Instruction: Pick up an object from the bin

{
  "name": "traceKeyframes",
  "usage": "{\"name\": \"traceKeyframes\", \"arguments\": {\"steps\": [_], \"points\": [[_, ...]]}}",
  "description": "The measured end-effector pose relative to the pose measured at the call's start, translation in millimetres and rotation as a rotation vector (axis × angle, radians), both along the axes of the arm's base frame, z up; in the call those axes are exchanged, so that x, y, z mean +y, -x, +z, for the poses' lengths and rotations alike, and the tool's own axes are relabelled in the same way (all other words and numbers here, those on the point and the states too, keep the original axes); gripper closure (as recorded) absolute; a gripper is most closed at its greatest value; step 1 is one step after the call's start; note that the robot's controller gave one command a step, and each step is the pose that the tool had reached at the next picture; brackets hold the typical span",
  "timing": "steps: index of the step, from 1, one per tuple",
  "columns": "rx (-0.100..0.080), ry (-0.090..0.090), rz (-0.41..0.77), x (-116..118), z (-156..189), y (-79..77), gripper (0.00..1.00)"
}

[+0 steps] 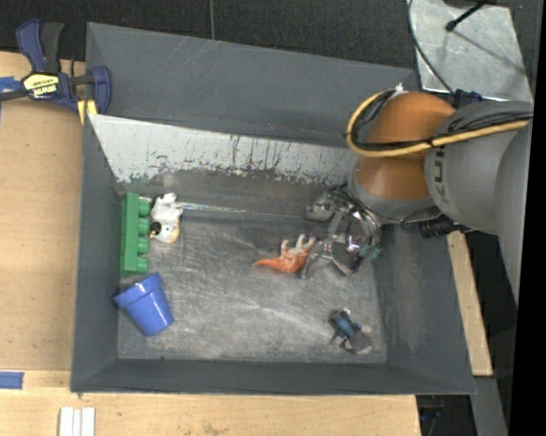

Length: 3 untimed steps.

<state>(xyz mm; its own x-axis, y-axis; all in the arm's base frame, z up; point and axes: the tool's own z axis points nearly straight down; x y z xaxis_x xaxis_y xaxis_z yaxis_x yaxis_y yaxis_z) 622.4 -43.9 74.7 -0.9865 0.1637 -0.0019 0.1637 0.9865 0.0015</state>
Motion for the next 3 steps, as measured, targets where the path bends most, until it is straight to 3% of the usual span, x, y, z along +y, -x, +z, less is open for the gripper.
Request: {"name": "traceKeyframes", "arguments": {"steps": [1, 3], "points": [[-0.019, 0.003, -0.03, -0.1, 2.3, -5.2, 1.0], [-0.016, 0.002, -0.036, 0.0, 3.8, -5.6, 1.0]]}}
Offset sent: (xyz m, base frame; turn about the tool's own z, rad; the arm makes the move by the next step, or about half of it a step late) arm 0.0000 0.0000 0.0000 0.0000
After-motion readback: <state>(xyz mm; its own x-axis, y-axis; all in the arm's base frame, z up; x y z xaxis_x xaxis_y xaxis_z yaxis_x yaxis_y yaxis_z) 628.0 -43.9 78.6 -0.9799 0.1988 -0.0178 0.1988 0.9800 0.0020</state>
